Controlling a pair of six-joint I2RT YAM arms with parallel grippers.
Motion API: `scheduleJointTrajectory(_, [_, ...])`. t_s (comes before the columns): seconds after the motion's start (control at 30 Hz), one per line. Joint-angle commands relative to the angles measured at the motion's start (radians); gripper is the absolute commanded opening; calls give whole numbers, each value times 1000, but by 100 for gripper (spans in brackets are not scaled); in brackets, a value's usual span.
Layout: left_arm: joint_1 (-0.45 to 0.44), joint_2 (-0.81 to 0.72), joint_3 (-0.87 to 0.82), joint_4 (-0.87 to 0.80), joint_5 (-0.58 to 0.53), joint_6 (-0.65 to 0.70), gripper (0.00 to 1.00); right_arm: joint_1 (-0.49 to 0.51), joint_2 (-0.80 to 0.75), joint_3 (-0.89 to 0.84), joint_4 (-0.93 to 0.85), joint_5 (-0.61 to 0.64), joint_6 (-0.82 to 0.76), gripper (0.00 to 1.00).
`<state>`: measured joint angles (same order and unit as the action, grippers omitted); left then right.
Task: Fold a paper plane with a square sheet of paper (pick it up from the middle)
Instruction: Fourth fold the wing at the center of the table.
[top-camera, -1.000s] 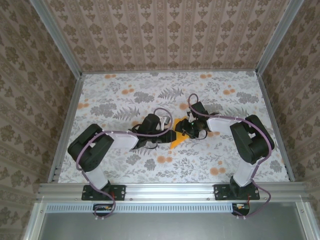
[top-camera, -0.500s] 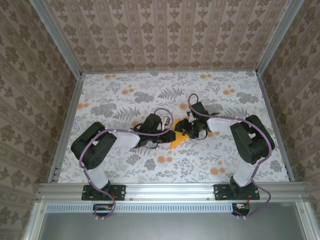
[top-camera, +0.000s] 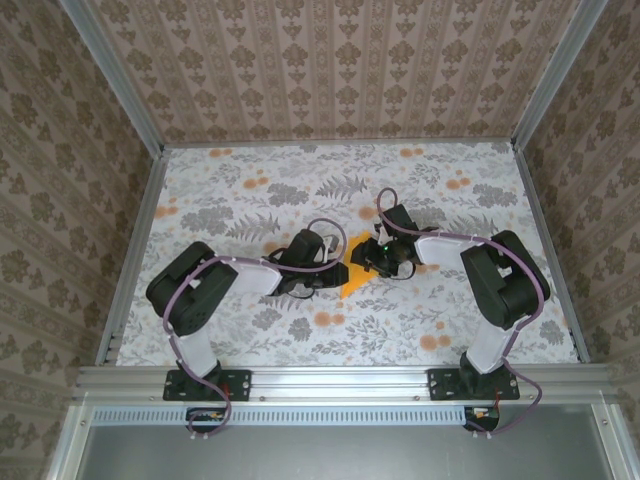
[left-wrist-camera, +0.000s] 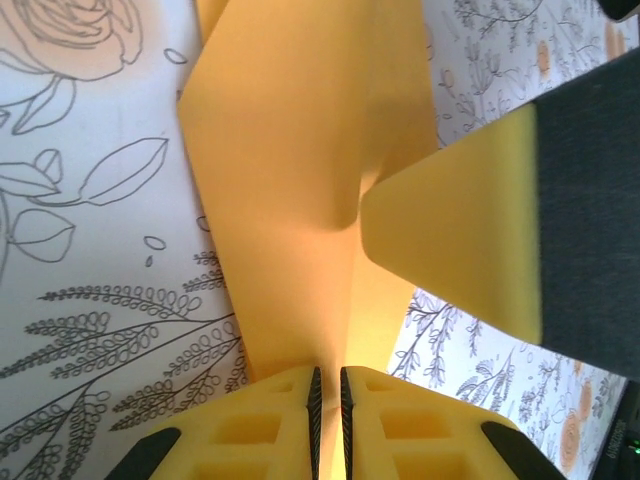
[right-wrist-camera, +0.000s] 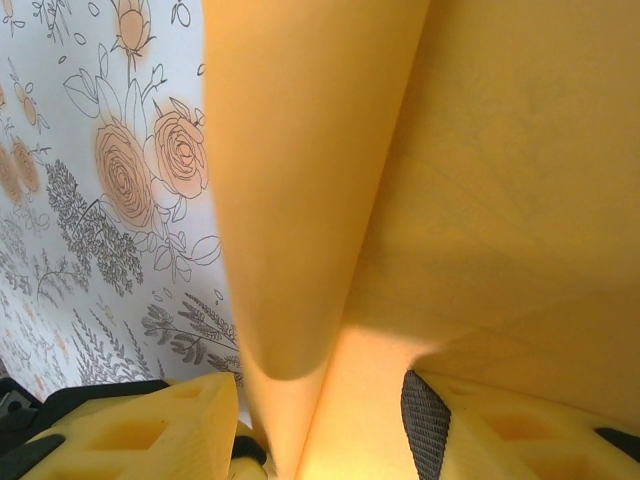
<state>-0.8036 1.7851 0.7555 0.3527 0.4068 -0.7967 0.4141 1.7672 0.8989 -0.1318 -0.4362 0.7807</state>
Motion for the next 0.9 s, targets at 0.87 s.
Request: scheduleJointTrajectory(0.87, [18, -87, 2, -18, -28, 1, 18, 55, 208, 58, -358, 329, -8, 43])
